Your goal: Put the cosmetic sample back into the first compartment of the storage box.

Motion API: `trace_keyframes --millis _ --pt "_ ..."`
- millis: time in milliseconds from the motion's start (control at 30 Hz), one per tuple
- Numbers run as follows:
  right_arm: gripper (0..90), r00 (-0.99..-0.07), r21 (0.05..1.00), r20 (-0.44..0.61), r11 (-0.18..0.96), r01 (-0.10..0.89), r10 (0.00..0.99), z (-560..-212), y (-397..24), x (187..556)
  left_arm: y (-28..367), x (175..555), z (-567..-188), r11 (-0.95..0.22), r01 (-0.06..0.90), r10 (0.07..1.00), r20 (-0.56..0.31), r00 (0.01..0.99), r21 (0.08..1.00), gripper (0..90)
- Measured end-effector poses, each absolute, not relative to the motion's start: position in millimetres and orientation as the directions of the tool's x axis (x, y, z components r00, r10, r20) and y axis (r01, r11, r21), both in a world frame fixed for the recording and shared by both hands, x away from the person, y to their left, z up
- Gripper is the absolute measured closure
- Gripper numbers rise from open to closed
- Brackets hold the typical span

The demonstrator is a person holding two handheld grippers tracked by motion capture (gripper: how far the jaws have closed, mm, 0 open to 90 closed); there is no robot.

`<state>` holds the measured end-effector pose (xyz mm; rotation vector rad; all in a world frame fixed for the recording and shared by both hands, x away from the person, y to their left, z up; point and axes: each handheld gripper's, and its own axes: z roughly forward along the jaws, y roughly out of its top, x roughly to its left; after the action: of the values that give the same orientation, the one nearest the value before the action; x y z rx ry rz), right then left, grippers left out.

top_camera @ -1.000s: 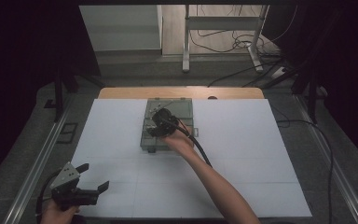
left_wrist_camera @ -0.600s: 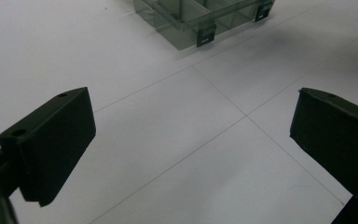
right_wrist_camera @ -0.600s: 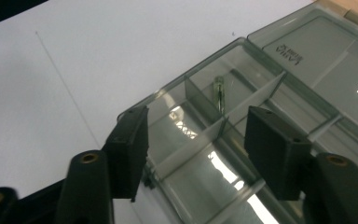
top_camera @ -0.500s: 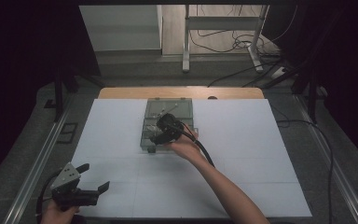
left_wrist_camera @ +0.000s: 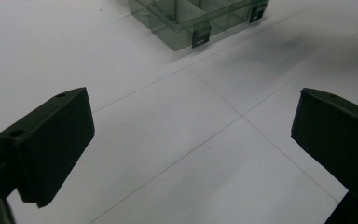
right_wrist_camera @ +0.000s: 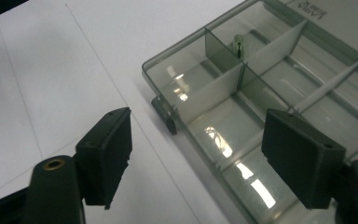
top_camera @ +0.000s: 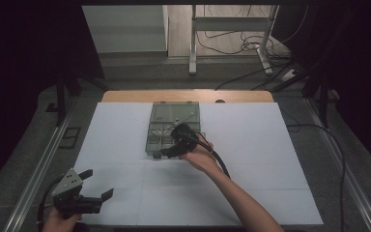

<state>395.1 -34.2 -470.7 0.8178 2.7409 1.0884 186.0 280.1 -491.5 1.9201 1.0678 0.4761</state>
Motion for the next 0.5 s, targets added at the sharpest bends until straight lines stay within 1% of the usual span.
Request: trace_keyframes --millis 267,500 --pt "20.1 -0.842 0.663 0.162 0.576 0.478 0.514 -470 -51 394 279 185 -491 -0.272 0.489 0.823 -0.063 0.564 0.829 0.0" --pt "12.7 -0.84 0.67 0.175 0.563 0.484 0.513 -468 -61 390 279 185 -491 -0.262 0.491 0.834 -0.062 0.549 0.831 0.3"
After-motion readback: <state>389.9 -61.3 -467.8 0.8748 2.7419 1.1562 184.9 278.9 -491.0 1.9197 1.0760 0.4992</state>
